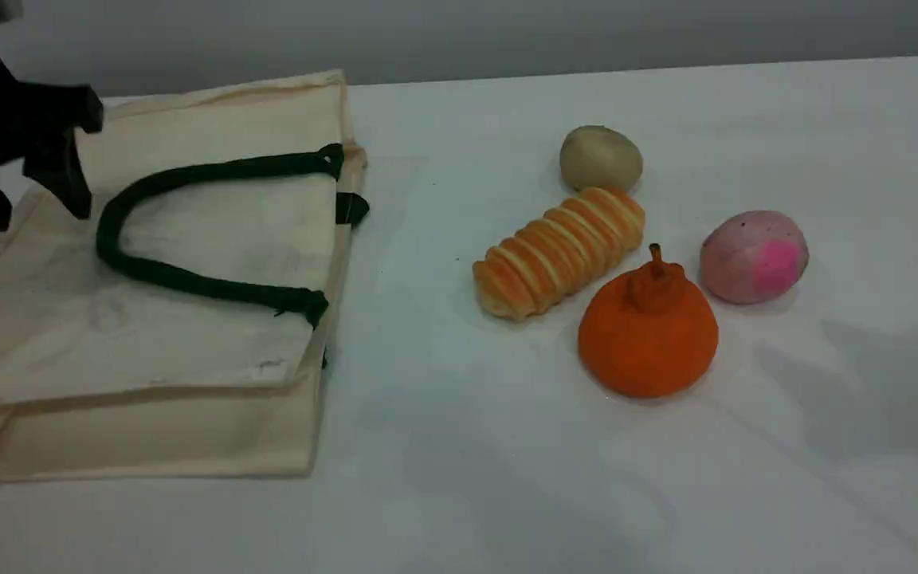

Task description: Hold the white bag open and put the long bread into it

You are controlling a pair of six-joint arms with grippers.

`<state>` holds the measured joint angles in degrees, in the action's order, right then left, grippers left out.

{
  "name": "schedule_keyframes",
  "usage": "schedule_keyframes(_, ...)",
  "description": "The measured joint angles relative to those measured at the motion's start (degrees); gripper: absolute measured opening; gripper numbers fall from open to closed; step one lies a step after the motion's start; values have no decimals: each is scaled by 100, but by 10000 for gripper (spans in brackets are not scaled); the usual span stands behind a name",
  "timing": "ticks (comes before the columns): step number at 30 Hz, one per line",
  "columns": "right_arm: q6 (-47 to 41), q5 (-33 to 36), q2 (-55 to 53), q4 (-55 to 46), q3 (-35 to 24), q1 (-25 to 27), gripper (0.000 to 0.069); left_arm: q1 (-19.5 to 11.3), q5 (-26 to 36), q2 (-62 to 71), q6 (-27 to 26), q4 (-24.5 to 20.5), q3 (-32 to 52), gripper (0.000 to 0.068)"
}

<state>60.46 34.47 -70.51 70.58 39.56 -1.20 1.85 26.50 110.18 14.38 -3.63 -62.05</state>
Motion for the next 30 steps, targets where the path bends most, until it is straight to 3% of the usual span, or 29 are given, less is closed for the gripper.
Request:
schedule_keyframes(23, 2, -17, 0, 0, 0, 0, 462, 13, -467, 473, -124, 103, -46, 473)
schedule_keyframes(30, 2, -12, 0, 0, 0, 0, 462, 13, -768, 473, -658, 672, -46, 473)
